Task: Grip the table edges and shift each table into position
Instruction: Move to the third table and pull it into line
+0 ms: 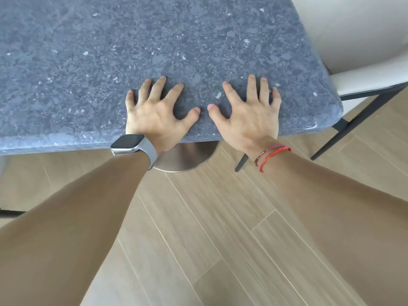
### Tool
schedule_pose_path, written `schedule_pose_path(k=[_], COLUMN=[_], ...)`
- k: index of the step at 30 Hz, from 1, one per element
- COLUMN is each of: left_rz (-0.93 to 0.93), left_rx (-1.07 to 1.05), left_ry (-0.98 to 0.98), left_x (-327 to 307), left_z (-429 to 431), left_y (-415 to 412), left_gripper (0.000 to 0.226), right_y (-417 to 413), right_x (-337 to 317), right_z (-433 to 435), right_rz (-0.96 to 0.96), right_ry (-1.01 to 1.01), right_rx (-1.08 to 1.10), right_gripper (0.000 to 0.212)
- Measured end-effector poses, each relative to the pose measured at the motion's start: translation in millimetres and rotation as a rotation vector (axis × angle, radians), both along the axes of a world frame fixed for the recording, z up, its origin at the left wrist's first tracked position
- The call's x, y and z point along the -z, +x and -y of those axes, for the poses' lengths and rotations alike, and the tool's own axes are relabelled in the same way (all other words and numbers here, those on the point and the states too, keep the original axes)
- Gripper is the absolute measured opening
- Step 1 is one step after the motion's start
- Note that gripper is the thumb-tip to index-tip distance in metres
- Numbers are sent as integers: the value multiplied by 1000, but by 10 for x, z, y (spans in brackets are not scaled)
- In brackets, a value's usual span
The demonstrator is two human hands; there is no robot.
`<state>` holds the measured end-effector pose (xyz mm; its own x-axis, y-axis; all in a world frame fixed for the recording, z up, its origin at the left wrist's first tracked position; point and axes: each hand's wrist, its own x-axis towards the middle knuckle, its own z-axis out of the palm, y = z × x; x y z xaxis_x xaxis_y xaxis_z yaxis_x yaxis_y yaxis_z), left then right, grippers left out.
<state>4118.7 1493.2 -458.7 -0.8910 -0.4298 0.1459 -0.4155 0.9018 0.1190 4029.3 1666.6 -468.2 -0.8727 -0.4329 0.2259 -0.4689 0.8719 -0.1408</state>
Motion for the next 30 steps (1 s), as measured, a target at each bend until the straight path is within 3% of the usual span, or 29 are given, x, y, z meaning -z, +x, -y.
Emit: schedule_pose_path(k=[12, 30], left_rz=[-28, -46], left_rx=[-10, -7], left_ry=[36, 0], left_x=[3, 20], left_z=[-2, -11], left_y=[10, -30], left_gripper=[78, 72], right_y=[10, -23], right_x=[107, 150], right_z=[18, 25], right_rz=[-179, -256], right_ry=[-135, -170], right_rx=[28, 12], right_gripper=[61, 60])
